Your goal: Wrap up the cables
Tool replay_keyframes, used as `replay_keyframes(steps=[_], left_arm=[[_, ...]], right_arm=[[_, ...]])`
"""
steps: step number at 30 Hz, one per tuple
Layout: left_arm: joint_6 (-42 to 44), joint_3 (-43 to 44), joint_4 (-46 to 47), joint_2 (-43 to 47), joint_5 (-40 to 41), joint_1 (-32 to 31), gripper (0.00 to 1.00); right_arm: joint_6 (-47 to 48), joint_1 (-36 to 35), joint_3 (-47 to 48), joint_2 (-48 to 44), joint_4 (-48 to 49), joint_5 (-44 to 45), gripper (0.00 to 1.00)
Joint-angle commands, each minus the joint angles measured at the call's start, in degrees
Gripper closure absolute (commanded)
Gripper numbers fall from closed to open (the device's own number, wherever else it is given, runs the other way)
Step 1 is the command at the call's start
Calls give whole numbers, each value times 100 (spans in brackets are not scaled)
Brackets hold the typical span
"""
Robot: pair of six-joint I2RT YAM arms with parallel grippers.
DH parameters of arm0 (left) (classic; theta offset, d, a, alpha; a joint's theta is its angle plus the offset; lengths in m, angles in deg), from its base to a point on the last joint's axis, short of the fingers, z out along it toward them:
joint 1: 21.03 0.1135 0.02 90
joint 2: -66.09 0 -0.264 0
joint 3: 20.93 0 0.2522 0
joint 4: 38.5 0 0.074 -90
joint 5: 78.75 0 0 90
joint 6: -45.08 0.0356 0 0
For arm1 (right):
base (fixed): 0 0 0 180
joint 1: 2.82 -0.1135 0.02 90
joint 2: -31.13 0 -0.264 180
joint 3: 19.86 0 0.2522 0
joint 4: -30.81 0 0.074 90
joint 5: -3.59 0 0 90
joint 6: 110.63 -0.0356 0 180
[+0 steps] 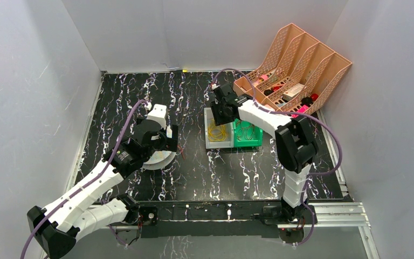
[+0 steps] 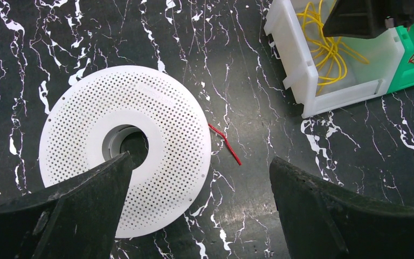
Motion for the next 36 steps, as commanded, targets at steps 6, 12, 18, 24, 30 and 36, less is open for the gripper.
replay_keyframes(steps=[6,12,18,24,30,36], left_arm=[[92,-23,-14,117,90,-14,2],[118,-14,-26,114,141,-11,2],[132,-10,-33,97,150,-12,2],[136,1,-42,73,160,-14,2],[132,4,-59,67,161,-14,2],[119,8,-77,98,143,-13,2]], right_arm=[[5,102,483,463,271,-156,59],[-32,103,475,594,293,-288,67],[-62,112,476,474,286,-361,95],[-163,96,647,-159,123,-421,100],[-212,92,892,-806,-87,-345,100],[-291,86,1070,-1280,-121,-355,100]])
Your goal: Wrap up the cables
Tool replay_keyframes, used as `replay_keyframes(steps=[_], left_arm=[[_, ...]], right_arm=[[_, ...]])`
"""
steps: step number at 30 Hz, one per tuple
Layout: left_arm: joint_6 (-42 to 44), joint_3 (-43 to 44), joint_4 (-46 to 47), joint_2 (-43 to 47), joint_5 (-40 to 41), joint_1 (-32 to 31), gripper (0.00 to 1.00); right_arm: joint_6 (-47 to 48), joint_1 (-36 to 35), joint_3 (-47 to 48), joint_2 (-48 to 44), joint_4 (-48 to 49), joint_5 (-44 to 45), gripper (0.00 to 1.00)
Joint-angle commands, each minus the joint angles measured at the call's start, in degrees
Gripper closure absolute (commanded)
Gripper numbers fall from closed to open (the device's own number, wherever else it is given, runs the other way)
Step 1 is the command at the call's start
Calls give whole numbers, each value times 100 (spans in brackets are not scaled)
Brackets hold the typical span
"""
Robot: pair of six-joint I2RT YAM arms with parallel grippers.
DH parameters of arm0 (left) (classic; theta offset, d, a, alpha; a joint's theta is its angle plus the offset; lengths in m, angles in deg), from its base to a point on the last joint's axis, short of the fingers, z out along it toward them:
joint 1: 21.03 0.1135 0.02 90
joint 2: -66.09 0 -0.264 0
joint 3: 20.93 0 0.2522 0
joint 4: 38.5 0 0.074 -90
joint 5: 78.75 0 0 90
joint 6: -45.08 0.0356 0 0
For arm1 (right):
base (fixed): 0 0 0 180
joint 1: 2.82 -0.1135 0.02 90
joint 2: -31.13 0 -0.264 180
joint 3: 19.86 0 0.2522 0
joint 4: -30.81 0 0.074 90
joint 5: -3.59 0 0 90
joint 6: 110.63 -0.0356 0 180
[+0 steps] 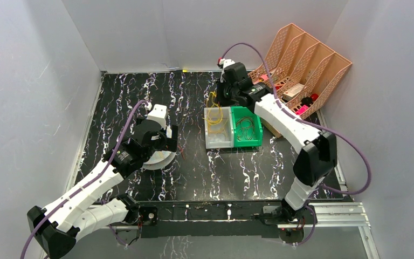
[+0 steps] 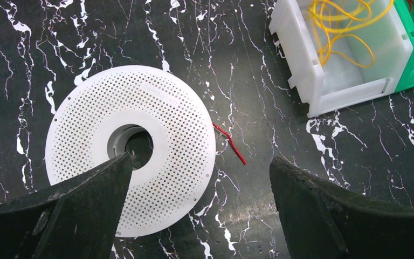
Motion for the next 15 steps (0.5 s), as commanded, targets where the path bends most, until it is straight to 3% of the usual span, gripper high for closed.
replay_keyframes(steps=[1,15], left_arm=[[32,12,-53,103,76,-14,2],[-4,0,-85,174,35,-14,2]], right_arm=[[-103,4,329,-395,35,-20,100],[-173,8,649,-1057,221,543,100]])
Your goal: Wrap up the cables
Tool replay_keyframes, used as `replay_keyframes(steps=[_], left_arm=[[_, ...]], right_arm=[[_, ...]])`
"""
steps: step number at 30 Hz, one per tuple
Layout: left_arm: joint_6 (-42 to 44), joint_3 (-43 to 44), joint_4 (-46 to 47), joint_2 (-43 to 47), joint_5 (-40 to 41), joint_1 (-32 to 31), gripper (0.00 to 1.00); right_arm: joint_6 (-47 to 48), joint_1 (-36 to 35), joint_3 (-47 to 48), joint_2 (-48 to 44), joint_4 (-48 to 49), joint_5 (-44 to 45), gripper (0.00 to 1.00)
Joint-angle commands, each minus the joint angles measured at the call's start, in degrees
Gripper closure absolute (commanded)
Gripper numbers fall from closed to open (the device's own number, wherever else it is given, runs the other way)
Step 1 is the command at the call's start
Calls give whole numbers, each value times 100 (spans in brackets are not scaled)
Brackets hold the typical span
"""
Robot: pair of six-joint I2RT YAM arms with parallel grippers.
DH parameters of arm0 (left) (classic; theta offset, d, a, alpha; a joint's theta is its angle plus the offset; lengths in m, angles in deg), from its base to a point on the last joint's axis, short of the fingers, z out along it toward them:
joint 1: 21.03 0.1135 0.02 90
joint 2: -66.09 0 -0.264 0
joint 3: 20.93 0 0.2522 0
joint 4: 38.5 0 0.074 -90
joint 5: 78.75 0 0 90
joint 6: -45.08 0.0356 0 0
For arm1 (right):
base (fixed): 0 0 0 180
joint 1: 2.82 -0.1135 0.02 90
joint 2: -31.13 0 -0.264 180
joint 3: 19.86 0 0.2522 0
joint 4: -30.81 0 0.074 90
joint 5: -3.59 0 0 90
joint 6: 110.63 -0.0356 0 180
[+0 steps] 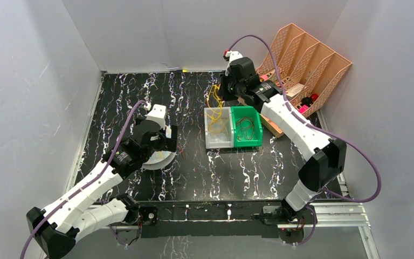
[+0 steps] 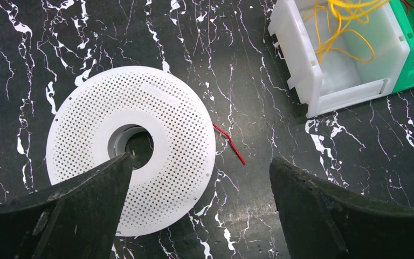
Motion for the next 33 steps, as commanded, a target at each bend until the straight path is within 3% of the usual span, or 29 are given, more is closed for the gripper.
replay_keyframes(steps=[1,8,16,21,27,33], left_arm=[[-6,1,-66,119,37,-12,2],[-17,-7,-67,123,8,-9,1],[-31,-6,-76,109,-2,-14,2],[-45,1,-76,82,-20,-13,2],[-80,10,-48,46,-64,-14,2],[-246,82,223,-91,-884,-13,2]], right_arm=[[-14,9,387,-641,312,393,100],[181,4,304,-1058,647,652,100],[267,5,94,-1191,474,353,100],[451,4,-28,-1226,252,648,100],[684,9,567,-1222,5,712,100],[675,11,697,-1226,-2,526,100]])
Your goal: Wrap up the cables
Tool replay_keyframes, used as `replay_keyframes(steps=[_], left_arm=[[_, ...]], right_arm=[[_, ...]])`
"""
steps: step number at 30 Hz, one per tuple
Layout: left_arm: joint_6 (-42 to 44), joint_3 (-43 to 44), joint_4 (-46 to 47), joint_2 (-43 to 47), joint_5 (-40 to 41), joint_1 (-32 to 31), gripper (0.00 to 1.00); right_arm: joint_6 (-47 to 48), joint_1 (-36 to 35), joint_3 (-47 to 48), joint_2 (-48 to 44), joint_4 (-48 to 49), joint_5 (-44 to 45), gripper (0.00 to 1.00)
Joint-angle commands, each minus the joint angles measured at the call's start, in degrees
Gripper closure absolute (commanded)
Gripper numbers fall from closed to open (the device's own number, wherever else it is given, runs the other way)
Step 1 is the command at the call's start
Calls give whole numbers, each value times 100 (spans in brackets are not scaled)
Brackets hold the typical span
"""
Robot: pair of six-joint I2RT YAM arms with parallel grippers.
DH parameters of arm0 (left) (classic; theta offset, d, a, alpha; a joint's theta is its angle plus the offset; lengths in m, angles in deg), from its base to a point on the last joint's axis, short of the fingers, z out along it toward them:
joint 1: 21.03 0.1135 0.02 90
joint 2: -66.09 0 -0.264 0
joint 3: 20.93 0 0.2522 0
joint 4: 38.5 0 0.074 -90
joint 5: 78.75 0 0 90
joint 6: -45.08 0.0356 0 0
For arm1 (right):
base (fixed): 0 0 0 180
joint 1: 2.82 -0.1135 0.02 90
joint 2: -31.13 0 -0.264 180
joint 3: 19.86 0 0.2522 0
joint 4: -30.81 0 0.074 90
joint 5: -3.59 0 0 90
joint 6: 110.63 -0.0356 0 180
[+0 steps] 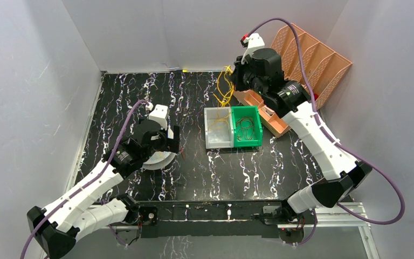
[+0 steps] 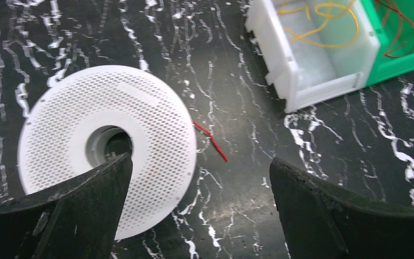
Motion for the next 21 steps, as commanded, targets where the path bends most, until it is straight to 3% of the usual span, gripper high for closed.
replay_keyframes(steps=[1,11,21], left_arm=[[-168,121,232,-111,-706,-14,2],[-871,295,1550,-904,-2228,-14,2],[-862,306,3193,-1987,-2678,-11,2]], right_arm=[[87,6,219,-186,253,-115,100],[-69,5,-4,-331,479,-539,100],[-254,8,-344,-629,610,-960,100]])
